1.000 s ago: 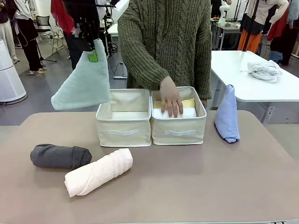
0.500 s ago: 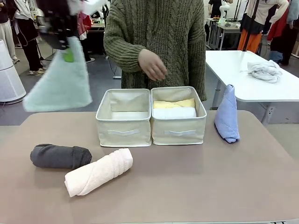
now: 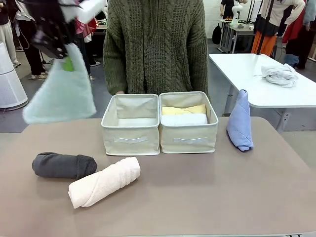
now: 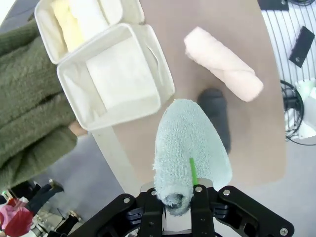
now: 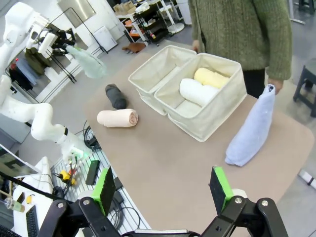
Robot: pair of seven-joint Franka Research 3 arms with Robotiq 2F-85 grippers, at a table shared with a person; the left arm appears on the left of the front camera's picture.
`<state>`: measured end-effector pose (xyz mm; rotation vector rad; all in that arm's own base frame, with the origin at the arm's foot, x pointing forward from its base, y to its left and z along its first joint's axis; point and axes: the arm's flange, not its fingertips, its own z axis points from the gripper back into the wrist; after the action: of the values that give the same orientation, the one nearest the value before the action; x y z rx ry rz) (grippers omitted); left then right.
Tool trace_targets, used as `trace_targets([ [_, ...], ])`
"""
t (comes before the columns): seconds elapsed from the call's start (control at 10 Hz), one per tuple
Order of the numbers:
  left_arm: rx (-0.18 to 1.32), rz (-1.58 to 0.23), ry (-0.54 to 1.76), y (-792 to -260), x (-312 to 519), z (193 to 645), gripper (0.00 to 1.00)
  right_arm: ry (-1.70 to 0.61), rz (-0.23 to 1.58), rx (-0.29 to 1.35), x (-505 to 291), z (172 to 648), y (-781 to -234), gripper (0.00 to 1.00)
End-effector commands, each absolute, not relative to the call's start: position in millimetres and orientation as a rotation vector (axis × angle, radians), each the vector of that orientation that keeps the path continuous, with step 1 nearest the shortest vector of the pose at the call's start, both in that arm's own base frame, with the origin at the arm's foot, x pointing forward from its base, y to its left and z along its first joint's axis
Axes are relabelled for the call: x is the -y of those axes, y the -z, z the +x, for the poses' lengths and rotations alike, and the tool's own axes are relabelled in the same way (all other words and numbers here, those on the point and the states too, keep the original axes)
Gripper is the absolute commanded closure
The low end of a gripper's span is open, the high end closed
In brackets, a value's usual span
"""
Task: Sort the towels based on their folding style.
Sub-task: Pick up one triangle-folded towel and place it in the left Fabric basket.
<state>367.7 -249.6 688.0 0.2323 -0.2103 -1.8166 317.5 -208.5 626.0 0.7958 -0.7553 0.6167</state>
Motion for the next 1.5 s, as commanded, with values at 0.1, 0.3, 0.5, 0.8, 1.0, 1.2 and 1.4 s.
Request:
trace_targets([
  [0.1,0.204,0.224,1.813,-676,309,443,0.83,-0.626,0.808,0.768,208,317,-626,0.00],
  [0.3,0.172,0.237,1.828,-662,339,480,0.83,-0.626,0.808,0.768,208,317,-626,0.00],
  [0.5,0.177,0.221,1.861,-645,363,498,0.83,-0.626,0.808,0.768,208,317,-626,0.00],
  [0.8,0.160,0.206,1.892,-634,390,510,0.83,-0.626,0.808,0.768,208,317,-626,0.00],
  [1.0,0.145,0.149,1.894,-614,387,518,0.83,-0.626,0.808,0.768,208,317,-626,0.00],
  [1.2,0.163,0.084,1.910,-589,381,526,0.83,-0.626,0.808,0.768,208,317,-626,0.00],
  [1.4,0.165,0.036,1.943,-571,385,535,0.83,-0.626,0.808,0.768,208,317,-626,0.00],
])
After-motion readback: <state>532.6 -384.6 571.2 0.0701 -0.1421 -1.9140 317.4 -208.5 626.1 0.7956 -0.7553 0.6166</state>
